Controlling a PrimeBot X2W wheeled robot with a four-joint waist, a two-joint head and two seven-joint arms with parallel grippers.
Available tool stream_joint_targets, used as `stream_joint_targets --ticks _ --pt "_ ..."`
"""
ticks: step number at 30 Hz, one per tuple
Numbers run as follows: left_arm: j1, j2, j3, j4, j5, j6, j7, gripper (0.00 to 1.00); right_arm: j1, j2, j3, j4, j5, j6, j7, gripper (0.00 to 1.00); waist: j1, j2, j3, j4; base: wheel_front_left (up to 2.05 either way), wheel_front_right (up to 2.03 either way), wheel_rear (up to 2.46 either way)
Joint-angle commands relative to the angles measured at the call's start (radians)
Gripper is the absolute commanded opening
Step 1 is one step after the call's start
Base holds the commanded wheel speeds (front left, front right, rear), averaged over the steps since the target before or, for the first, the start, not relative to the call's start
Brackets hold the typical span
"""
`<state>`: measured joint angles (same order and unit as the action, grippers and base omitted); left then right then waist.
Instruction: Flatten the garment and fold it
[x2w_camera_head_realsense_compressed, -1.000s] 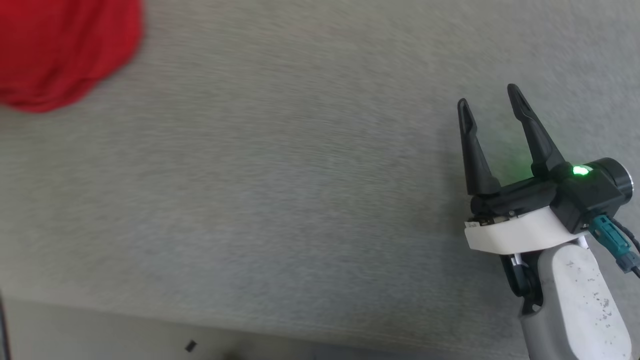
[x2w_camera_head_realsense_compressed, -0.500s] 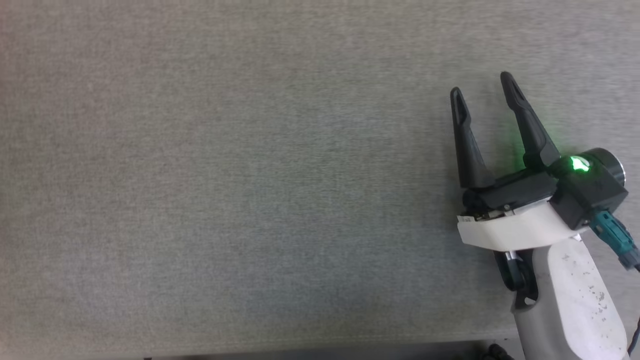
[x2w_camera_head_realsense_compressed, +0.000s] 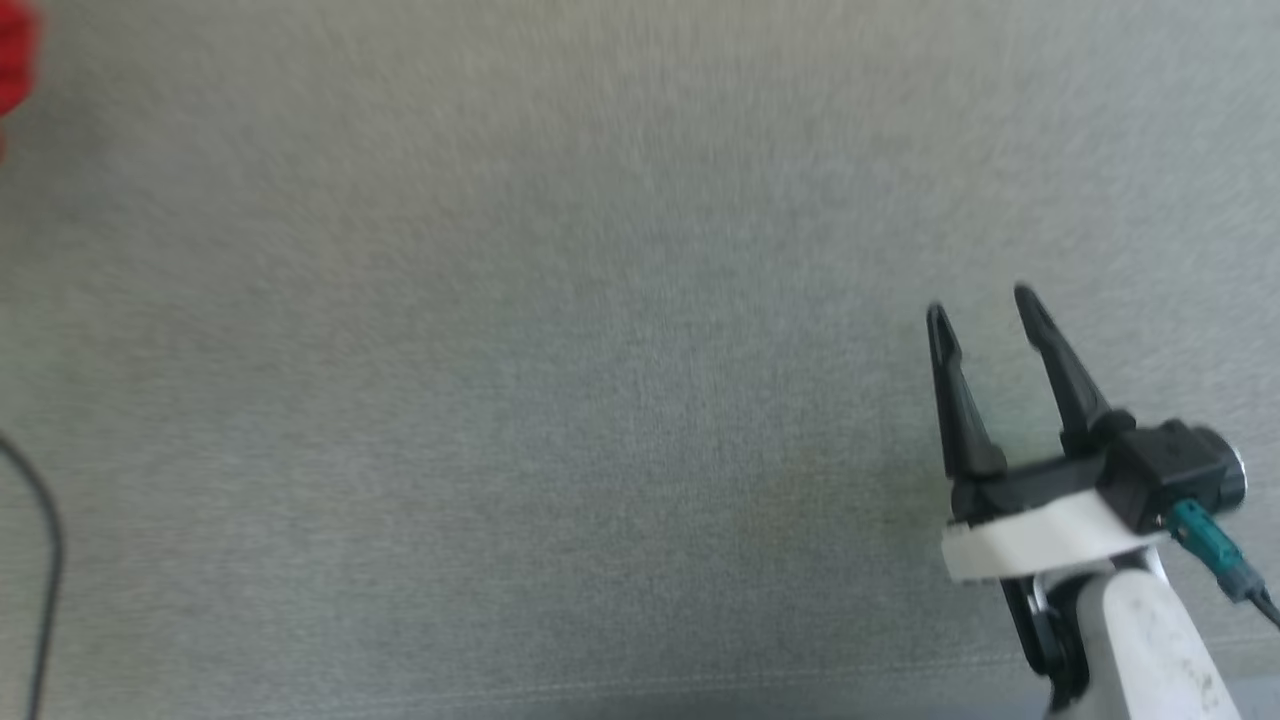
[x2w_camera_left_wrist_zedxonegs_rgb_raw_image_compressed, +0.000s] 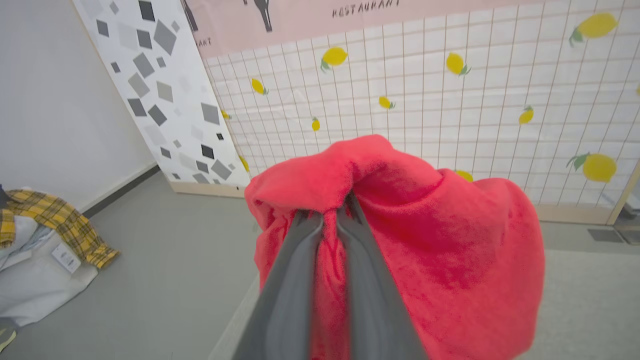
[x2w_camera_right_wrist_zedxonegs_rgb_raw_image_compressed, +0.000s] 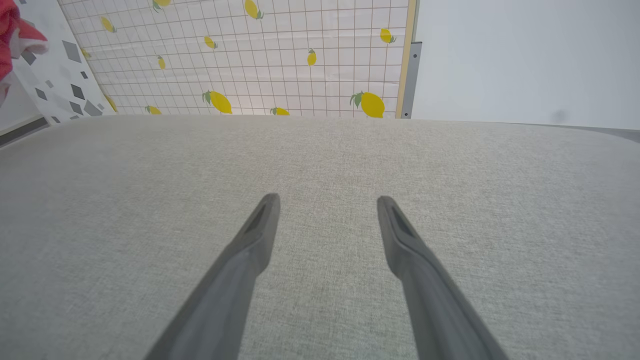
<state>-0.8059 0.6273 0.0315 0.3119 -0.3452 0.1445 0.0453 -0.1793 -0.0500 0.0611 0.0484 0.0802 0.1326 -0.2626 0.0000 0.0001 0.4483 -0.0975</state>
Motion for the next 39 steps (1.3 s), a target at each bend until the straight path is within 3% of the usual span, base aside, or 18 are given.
stream_joint_targets --ticks 1,7,10,17,22,28,35,38,39 --pt "-0.03 -0.013 -0.02 0.0 0.015 -0.014 -0.039 0.0 0.023 0.0 -0.006 0.003 0.002 -0.002 0.001 1.0 0.0 -0.0001 -0.245 0.056 0.0 0.0 0.0" --pt "-0.12 -0.128 -0.153 0.02 0.04 -0.088 -0.156 0.0 0.091 0.0 -0.028 0.009 -0.008 -0.002 0.001 1.0 0.0 -0.0001 -0.339 0.036 0.0 0.0 0.0" --pt "-0.155 -0.222 -0.229 0.037 0.035 -0.122 -0.183 0.0 0.115 0.0 -0.038 0.004 -0.009 -0.002 0.004 1.0 0.0 -0.0001 -0.367 0.015 0.0 0.0 0.0" --pt "-0.142 -0.423 -0.355 0.09 -0.004 -0.169 -0.209 0.0 0.134 0.0 -0.03 -0.017 -0.008 -0.002 0.025 1.0 0.0 -0.0001 -0.385 -0.062 0.0 0.0 0.0" --pt "-0.086 -0.527 -0.434 0.18 -0.044 -0.204 -0.196 0.0 0.147 0.0 -0.026 -0.026 -0.004 -0.002 0.035 1.0 0.0 -0.0001 -0.372 -0.129 0.0 0.0 0.0" --pt "-0.015 -0.566 -0.547 0.341 -0.07 -0.222 -0.102 0.0 0.144 0.0 -0.013 -0.038 0.003 -0.002 0.037 1.0 0.0 -0.0001 -0.333 -0.207 0.0 0.0 0.0" --pt "0.038 -0.575 -0.651 0.596 -0.115 -0.234 0.193 0.0 0.127 0.0 0.005 -0.032 0.013 -0.002 0.032 1.0 0.0 -0.0001 -0.302 -0.262 0.0 0.0 0.0" --pt "0.04 -0.576 -0.671 0.646 -0.136 -0.241 0.261 0.0 0.127 0.0 0.004 -0.025 0.014 -0.002 0.03 1.0 0.0 -0.0001 -0.302 -0.263 0.0 0.0 0.0" --pt "0.041 -0.576 -0.676 0.653 -0.148 -0.243 0.275 0.2 0.128 0.0 0.004 -0.022 0.015 -0.002 0.03 1.0 0.0 -0.0001 -0.304 -0.258 0.0 0.0 0.0"
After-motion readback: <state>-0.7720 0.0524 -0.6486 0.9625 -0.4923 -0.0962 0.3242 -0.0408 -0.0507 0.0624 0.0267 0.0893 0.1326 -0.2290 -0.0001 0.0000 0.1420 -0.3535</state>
